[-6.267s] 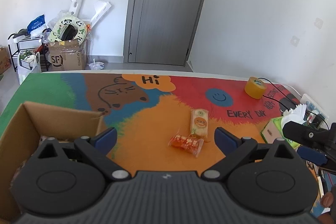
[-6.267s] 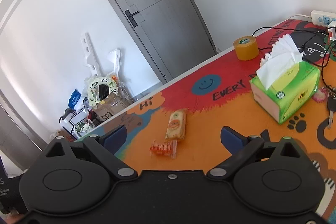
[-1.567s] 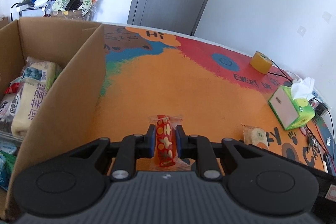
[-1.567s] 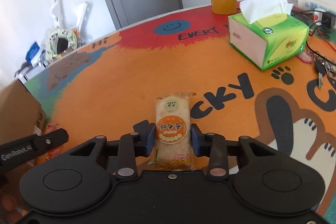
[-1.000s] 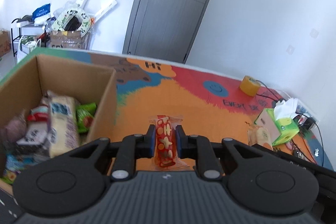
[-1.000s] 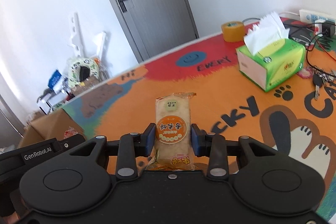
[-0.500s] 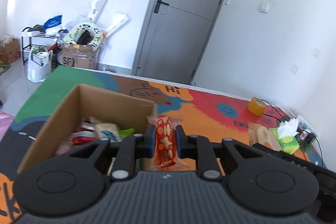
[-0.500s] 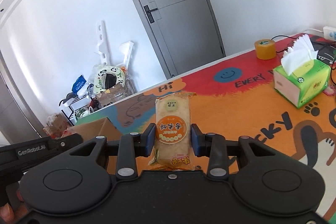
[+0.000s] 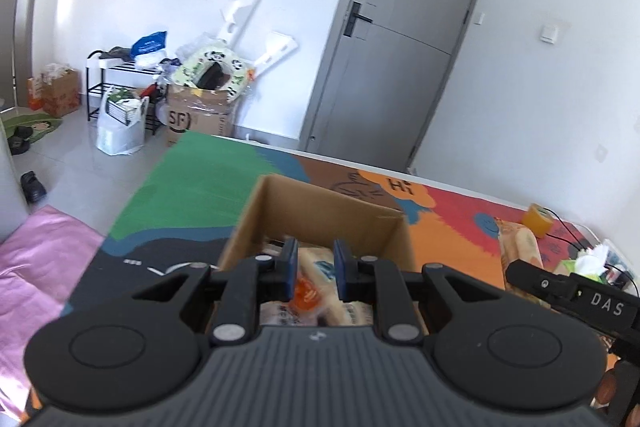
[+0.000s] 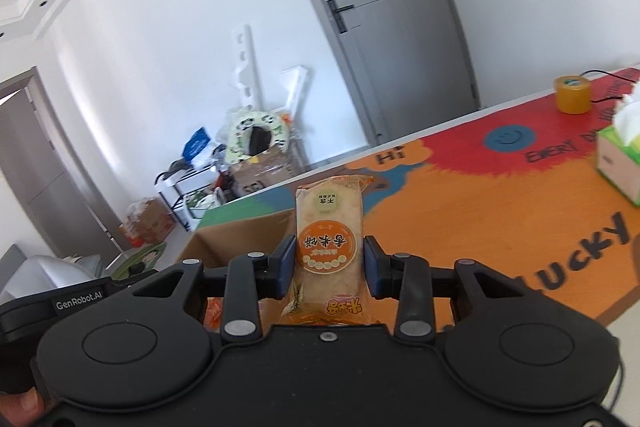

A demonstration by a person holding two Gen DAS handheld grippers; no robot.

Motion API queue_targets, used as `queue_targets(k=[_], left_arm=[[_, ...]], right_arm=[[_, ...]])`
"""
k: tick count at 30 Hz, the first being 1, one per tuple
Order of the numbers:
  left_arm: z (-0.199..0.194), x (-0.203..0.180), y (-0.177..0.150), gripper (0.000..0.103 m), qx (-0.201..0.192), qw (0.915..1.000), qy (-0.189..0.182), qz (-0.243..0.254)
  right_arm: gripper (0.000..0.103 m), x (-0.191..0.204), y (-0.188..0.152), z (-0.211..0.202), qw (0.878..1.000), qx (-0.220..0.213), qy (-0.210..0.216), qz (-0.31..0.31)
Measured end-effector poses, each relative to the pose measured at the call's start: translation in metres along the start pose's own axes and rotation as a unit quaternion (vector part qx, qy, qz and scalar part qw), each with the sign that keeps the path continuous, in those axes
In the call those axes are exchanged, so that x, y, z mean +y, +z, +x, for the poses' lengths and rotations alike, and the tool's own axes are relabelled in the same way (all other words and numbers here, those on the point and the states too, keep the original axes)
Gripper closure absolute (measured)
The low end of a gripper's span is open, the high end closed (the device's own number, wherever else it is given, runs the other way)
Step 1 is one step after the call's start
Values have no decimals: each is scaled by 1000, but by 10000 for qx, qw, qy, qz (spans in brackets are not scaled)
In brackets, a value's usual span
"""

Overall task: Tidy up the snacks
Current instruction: 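Carry both snacks over the cardboard box and open both tools inside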

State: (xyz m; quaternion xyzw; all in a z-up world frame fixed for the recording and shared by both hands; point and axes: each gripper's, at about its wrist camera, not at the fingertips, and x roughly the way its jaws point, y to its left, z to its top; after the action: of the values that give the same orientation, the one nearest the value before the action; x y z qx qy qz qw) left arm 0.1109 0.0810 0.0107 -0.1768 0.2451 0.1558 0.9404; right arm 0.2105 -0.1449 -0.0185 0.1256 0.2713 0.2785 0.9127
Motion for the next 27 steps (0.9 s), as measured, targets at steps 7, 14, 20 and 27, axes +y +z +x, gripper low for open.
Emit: queue_targets(k=[7, 14, 20, 27], left_arm=[[4, 21, 1, 83, 101, 9998, 105, -123], [1, 41, 3, 70, 91, 9996, 135, -245], [2, 54, 5, 56, 38, 9991, 211, -365], [1, 60, 6, 34, 14, 9988, 285, -391]], right_arm=[[67, 23, -2, 14, 9996, 140, 242, -82], [67, 36, 1, 34, 9990, 304, 309, -136], [67, 54, 5, 55, 9985, 352, 423, -55], [54, 53, 0, 58, 9991, 388, 173, 18]])
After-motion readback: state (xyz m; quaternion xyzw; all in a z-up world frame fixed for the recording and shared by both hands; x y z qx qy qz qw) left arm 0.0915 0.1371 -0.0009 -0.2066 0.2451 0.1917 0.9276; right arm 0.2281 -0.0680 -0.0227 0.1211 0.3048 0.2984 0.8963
